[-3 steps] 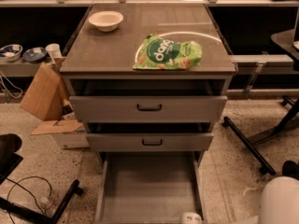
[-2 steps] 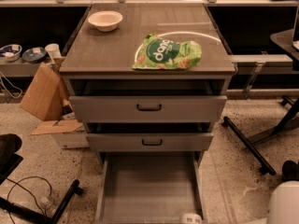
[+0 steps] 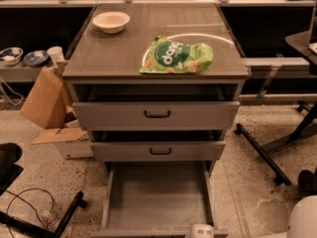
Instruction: Close bottom drawer
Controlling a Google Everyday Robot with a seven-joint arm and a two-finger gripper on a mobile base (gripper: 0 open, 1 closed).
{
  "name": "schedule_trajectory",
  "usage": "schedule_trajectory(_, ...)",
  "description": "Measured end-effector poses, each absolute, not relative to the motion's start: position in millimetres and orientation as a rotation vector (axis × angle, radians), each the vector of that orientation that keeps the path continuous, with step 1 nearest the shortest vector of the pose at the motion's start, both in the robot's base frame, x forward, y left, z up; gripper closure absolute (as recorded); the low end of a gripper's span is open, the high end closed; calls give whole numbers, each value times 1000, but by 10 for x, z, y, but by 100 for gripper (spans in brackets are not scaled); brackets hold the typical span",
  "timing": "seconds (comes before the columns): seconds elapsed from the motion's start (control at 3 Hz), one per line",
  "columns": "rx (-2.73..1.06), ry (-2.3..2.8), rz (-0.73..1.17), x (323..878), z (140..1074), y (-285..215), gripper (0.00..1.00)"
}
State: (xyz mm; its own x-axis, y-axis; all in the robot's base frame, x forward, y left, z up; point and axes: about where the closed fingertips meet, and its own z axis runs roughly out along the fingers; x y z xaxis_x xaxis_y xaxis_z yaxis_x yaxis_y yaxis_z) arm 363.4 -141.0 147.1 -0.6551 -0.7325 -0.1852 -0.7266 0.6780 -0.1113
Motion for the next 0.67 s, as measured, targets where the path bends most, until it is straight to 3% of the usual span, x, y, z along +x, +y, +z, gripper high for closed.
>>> schedule_trajectory(0.67, -1175, 2593, -40, 3893, 1538, -1360, 100)
